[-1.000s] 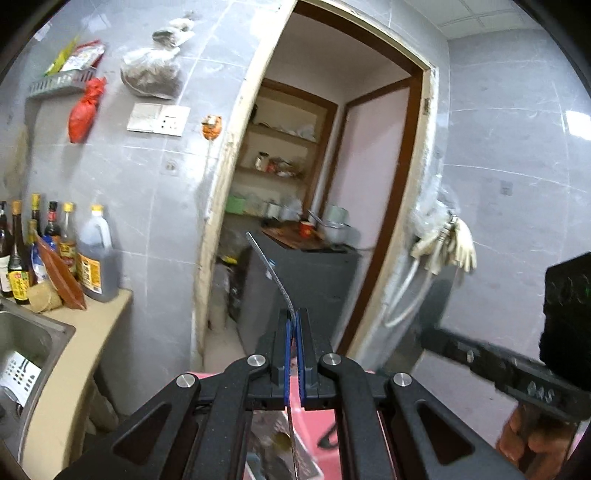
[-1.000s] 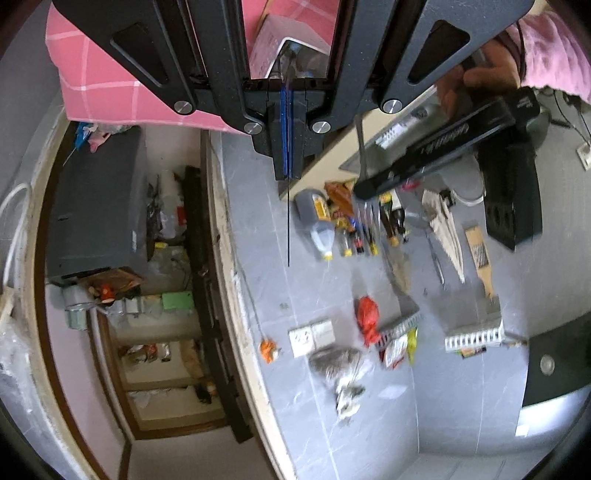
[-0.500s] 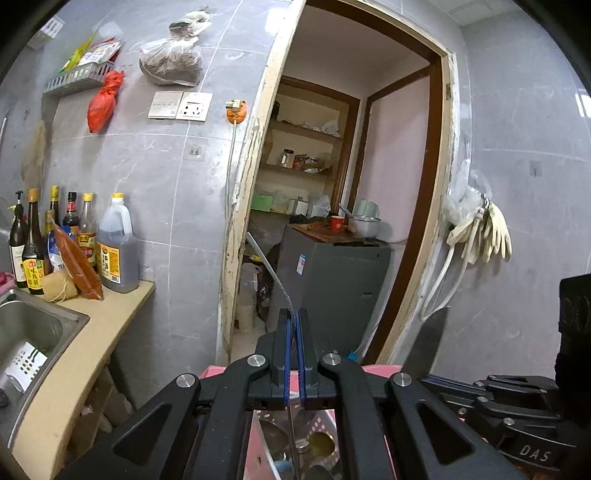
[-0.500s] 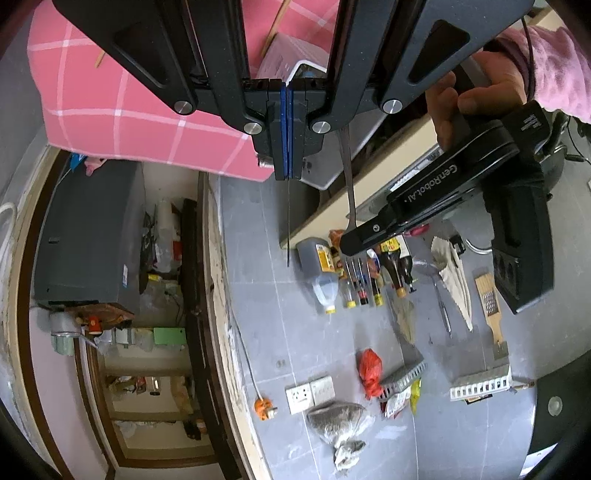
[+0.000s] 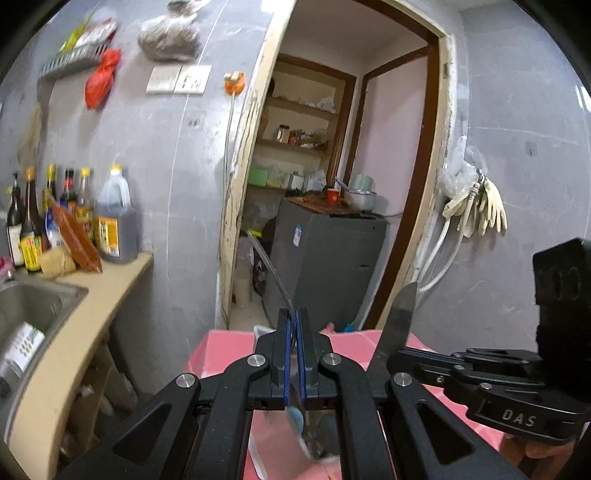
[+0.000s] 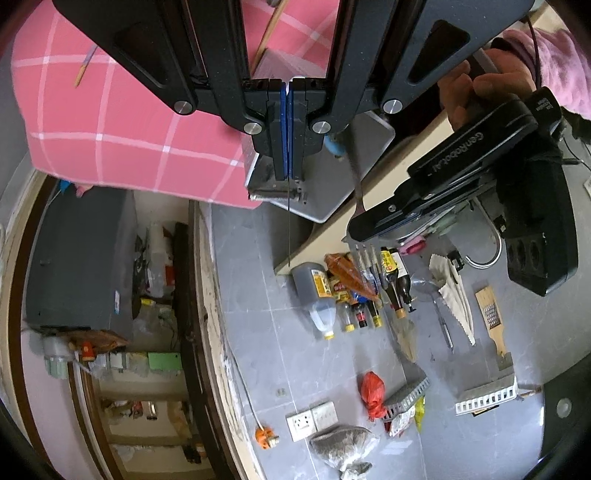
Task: Organize utensils
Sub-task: 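Open both tools above the white holder to drop the utensils inside, then move both tools back down to the spatula and chopsticks on the table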
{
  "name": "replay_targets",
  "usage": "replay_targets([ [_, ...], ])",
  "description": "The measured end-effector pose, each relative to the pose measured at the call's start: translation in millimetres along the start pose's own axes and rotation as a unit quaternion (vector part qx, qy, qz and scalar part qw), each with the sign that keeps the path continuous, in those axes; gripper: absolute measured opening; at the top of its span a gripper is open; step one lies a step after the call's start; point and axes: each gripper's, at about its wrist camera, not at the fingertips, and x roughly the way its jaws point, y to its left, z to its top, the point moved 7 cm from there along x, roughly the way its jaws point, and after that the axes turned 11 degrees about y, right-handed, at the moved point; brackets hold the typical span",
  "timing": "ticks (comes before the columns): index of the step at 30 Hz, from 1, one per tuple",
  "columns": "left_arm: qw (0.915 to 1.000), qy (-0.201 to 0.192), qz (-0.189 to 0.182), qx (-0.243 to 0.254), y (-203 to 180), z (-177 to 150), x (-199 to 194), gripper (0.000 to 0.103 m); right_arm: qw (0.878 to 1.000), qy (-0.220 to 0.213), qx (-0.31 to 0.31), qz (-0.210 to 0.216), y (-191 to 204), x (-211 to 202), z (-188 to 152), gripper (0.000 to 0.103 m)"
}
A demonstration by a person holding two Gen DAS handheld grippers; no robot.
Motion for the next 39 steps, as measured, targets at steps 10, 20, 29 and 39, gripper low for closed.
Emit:
replay_targets([
  [10,0.9983,0.041,-0.033,-0.024,3.5,-15.6,-3.2,0.007,1.000,0.008,0.029,0.004,-5.8,-0.6,-12.4,0.020],
  [20,0.9986,0.009,-0.040,-0.034,-11.0,-16.6,-41.6,0.046,0.994,-0.072,0.067,-0.040,-13.8,-71.3,-24.3,0.052],
  [29,0.9990,-0.006,-0.035,-0.027,-40.7,-23.7,-92.6,0.092,0.983,-0.117,0.106,-0.096,-14.8,-167.6,-43.0,0.096],
  [39,0.9986,0.008,-0.045,0.027,-91.1,-50.4,-146.7,0.103,0.967,-0.151,0.135,-0.157,1.8,-272.6,-83.6,0.102],
])
